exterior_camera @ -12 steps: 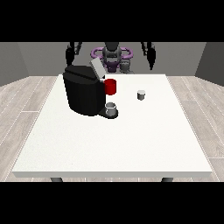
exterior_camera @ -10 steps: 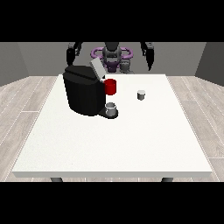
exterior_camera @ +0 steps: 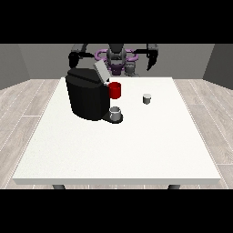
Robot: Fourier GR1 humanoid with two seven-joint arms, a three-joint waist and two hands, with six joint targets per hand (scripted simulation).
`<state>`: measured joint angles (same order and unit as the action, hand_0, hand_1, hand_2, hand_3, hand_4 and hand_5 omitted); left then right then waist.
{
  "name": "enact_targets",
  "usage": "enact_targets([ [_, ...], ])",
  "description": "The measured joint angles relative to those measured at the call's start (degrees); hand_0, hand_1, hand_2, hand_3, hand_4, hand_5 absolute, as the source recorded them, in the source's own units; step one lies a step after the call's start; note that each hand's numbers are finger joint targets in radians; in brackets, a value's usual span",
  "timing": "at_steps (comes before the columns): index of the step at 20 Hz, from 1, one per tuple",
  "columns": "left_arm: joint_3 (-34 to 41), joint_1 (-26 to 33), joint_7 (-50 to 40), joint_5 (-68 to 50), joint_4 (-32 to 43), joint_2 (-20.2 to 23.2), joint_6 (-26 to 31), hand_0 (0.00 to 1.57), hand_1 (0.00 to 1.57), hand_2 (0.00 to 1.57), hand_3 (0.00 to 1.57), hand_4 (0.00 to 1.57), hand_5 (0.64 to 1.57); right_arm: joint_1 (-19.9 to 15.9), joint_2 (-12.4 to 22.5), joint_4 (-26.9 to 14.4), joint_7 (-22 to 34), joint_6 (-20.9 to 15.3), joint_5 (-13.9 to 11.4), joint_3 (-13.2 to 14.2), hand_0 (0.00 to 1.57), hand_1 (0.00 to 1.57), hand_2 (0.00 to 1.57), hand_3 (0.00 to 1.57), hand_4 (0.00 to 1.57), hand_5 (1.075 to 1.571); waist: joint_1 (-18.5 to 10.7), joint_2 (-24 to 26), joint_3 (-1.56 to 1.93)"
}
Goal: Insert the coffee pod into the coffee machine and close the lid
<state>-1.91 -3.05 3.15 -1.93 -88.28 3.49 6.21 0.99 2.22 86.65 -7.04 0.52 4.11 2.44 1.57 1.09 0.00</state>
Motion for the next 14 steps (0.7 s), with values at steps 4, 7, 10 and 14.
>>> enact_targets([
  [4, 1.4, -2.3, 0.2, 1.6, 2.2, 3.5, 1.8, 0.0, 0.0, 0.0, 0.0, 0.51, 1.571, -0.9, 0.5, -0.8, -1.4, 0.5, 0.1, 0.5, 0.0, 0.0, 0.0, 0.0, 0.35, 1.571, 0.5, -1.2, 0.01],
  [7, 2.1, -4.2, -1.1, 4.6, 4.5, 6.1, 1.2, 0.0, 0.0, 0.0, 0.0, 0.0, 1.571, -1.9, 0.3, -0.5, -1.1, 0.2, -0.2, 0.2, 0.0, 0.0, 0.0, 0.0, 0.23, 1.571, 1.3, -2.3, 0.01],
  [10, 2.8, -6.3, -1.6, 7.8, 7.1, 9.2, 1.0, 0.0, 0.0, 0.0, 0.0, 0.0, 1.571, -2.3, -0.5, -0.6, -2.5, 0.2, -0.2, -0.4, 0.0, 0.0, 0.0, 0.0, 0.39, 1.571, 2.5, -3.9, 0.01],
  [14, 4.1, -10.4, -0.4, 11.3, 12.0, 12.8, 0.9, 0.0, 0.0, 0.0, 0.0, 0.0, 1.571, -5.4, -0.1, -0.8, -3.2, 0.3, -0.3, -0.1, 0.0, 0.0, 0.0, 0.0, 0.41, 1.571, 4.1, -7.8, 0.0],
])
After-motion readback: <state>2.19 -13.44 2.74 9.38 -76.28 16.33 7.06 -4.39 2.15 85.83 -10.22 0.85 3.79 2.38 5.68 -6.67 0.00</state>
